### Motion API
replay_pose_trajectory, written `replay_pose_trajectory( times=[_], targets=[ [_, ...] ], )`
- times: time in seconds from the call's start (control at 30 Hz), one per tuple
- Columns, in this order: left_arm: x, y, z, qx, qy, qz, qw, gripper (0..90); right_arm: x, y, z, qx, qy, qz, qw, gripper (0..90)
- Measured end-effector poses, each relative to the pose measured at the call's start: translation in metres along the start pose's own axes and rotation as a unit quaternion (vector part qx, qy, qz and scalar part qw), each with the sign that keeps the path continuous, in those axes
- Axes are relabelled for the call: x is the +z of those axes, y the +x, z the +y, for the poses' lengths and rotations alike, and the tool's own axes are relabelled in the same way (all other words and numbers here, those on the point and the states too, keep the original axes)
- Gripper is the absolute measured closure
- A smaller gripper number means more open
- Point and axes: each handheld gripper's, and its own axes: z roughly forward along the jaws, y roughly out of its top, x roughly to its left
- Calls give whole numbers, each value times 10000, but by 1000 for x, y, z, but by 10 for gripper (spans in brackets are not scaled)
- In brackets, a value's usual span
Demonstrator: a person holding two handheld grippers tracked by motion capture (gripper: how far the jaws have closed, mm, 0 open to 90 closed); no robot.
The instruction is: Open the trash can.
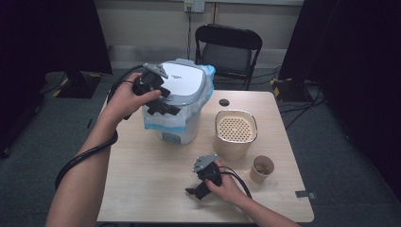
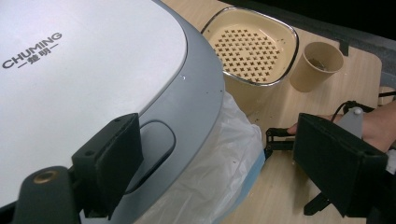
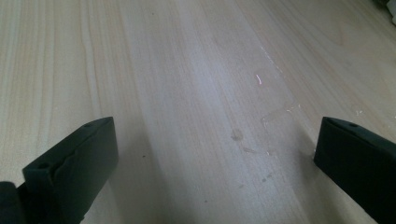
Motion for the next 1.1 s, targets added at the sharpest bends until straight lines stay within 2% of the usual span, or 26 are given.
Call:
replay_pose_trajectory(
  times=[0.3, 0.37, 0.47, 0.5, 0.63, 0.77, 0.87, 0.93, 0.97, 1.0, 1.03, 1.1],
  targets=[
    [0, 0, -1, -2, -2, 3, 10000, 153, 0, 0, 0, -3, -1, 0, 10000, 0],
    [1, 0, -2, -35, -102, -12, 9999, 153, 0, 0, 0, 5, 4, 0, 10000, 0],
    [1, -1, -2, 19, -49, 21, 10000, 154, 0, 0, 0, 1, 2, -1, 10000, 0],
    [1, 0, -2, 111, -15, 5, 9999, 153, 0, 0, 0, -4, -2, 1, 10000, 0],
    [1, -1, -5, 15, -122, 9, 9999, 154, 0, 0, 0, -3, 0, 0, 10000, 0],
    [1, -3, -4, 75, -130, 7, 9999, 154, 0, 0, 0, 14, 10, -2, 10000, 0],
    [1, -5, -4, 139, -83, 85, 9998, 164, 0, 0, 0, -12, 10, -7, 10000, 0],
    [0, -6, -5, 212, -69, 34, 9997, 169, 0, 0, 0, 8, 10, -4, 10000, 0],
    [-1, -8, -6, 144, -115, 30, 9998, 166, 0, 0, 0, 5, 7, -3, 10000, 0],
    [-2, -8, -6, 195, -116, 13, 9997, 164, 0, 0, 0, 8, 10, -4, 10000, 0],
    [-2, -9, -8, 137, -142, 28, 9998, 163, 0, 0, 0, 9, 8, -3, 10000, 0],
    [-4, -11, -11, 163, -166, 47, 9997, 163, 0, 0, 0, 8, 8, -3, 10000, 0]
  ],
)
